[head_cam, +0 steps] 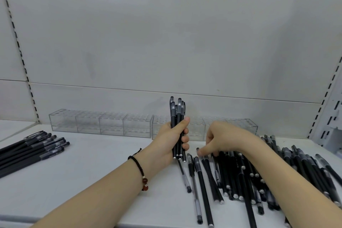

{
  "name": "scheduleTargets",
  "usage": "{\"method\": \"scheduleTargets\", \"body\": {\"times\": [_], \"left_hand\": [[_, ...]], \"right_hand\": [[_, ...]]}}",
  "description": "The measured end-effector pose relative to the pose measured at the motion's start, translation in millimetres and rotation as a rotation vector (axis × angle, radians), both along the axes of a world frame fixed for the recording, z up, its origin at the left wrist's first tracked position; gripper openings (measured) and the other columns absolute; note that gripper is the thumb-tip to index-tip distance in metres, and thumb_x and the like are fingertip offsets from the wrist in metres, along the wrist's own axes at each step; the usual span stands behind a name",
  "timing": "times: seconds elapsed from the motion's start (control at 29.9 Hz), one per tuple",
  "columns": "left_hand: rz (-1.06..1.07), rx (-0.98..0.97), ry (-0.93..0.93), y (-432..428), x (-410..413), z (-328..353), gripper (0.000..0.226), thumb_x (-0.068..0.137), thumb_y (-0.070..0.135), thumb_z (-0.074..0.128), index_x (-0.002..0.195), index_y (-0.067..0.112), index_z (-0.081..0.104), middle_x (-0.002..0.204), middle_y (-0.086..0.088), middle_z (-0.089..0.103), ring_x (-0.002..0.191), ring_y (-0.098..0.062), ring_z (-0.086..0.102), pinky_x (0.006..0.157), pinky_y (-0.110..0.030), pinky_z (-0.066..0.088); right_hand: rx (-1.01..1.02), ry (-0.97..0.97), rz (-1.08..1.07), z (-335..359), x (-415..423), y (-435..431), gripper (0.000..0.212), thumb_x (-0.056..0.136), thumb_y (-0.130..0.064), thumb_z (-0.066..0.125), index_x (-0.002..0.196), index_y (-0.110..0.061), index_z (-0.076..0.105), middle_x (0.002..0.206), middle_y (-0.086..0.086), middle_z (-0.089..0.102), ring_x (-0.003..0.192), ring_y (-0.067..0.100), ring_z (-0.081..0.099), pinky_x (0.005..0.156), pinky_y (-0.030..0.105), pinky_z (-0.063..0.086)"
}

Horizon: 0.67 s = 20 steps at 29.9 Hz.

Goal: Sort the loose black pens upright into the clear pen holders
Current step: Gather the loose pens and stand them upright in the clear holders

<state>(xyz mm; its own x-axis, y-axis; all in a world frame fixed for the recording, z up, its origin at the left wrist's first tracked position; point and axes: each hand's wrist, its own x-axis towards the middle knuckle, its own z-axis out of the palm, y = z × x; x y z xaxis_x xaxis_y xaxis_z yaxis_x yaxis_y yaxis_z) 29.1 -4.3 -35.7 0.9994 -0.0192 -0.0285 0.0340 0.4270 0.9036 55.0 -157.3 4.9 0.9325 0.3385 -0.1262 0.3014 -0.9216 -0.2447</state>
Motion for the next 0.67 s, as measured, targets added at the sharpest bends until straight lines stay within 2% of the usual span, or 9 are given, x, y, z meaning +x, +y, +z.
{"method": "scheduleTargets", "body": {"times": [0.07, 0.17, 0.3, 0.37, 0.5, 0.57, 0.67], "left_hand": [[0.005, 0.000, 0.004, 0, 1, 0, 0.025, 0.092, 0.025, 0.064, 0.086, 0.012, 0.044, 0.063, 0.001, 0.046, 0.040, -0.007, 0.039, 0.036, -0.018, 0.034], [0.006, 0.003, 0.012, 0, 0, 0, 0.024, 0.092, 0.024, 0.064, 0.085, 0.012, 0.044, 0.062, 0.001, 0.046, 0.040, -0.007, 0.039, 0.036, -0.018, 0.034], [0.019, 0.029, -0.003, -1, 1, -1, 0.024, 0.092, 0.025, 0.064, 0.085, 0.012, 0.046, 0.061, 0.002, 0.047, 0.040, -0.007, 0.040, 0.036, -0.018, 0.035], [0.027, 0.050, -0.015, -2, 1, 0, 0.024, 0.091, 0.027, 0.065, 0.086, 0.012, 0.048, 0.061, 0.001, 0.049, 0.041, -0.007, 0.041, 0.036, -0.018, 0.035], [0.054, 0.059, -0.004, 0, 1, -1, 0.023, 0.090, 0.027, 0.066, 0.086, 0.011, 0.050, 0.062, 0.000, 0.051, 0.044, -0.008, 0.043, 0.037, -0.019, 0.036], [0.079, 0.050, 0.005, 1, 1, -2, 0.023, 0.090, 0.026, 0.066, 0.085, 0.010, 0.052, 0.063, 0.000, 0.051, 0.045, -0.008, 0.046, 0.037, -0.019, 0.038], [0.126, 0.036, 0.010, 1, 2, -1, 0.018, 0.093, 0.024, 0.063, 0.089, 0.009, 0.055, 0.066, -0.002, 0.057, 0.050, -0.009, 0.057, 0.044, -0.021, 0.048]], "right_hand": [[-0.021, -0.022, -0.013, -5, 1, 6, 0.039, 0.070, -0.049, 0.075, 0.075, -0.010, 0.074, 0.059, -0.007, 0.065, 0.058, 0.009, 0.056, 0.064, 0.027, 0.047], [-0.042, -0.090, -0.040, -10, 3, 12, 0.040, 0.067, -0.049, 0.073, 0.077, -0.011, 0.073, 0.062, -0.006, 0.062, 0.066, 0.015, 0.061, 0.065, 0.028, 0.047], [0.003, -0.095, -0.027, -16, 3, 20, 0.031, 0.070, -0.037, 0.071, 0.087, -0.010, 0.073, 0.070, -0.001, 0.064, 0.078, 0.021, 0.067, 0.071, 0.031, 0.053], [0.048, -0.111, -0.029, -18, 4, 23, 0.028, 0.072, -0.030, 0.070, 0.087, -0.007, 0.073, 0.068, 0.001, 0.063, 0.072, 0.022, 0.065, 0.067, 0.030, 0.053], [0.253, 0.011, -0.045, -16, 4, 22, 0.021, 0.075, -0.023, 0.075, 0.089, -0.007, 0.073, 0.048, 0.000, 0.055, 0.043, 0.014, 0.046, 0.045, 0.019, 0.035], [0.342, 0.057, -0.060, -13, 4, 18, 0.022, 0.076, -0.023, 0.076, 0.092, -0.008, 0.073, 0.046, -0.001, 0.055, 0.034, 0.010, 0.040, 0.040, 0.016, 0.031], [0.508, 0.038, -0.076, -5, 6, 11, 0.024, 0.078, -0.020, 0.078, 0.095, -0.006, 0.069, 0.054, 0.000, 0.060, 0.036, 0.004, 0.050, 0.037, 0.017, 0.034]]}}
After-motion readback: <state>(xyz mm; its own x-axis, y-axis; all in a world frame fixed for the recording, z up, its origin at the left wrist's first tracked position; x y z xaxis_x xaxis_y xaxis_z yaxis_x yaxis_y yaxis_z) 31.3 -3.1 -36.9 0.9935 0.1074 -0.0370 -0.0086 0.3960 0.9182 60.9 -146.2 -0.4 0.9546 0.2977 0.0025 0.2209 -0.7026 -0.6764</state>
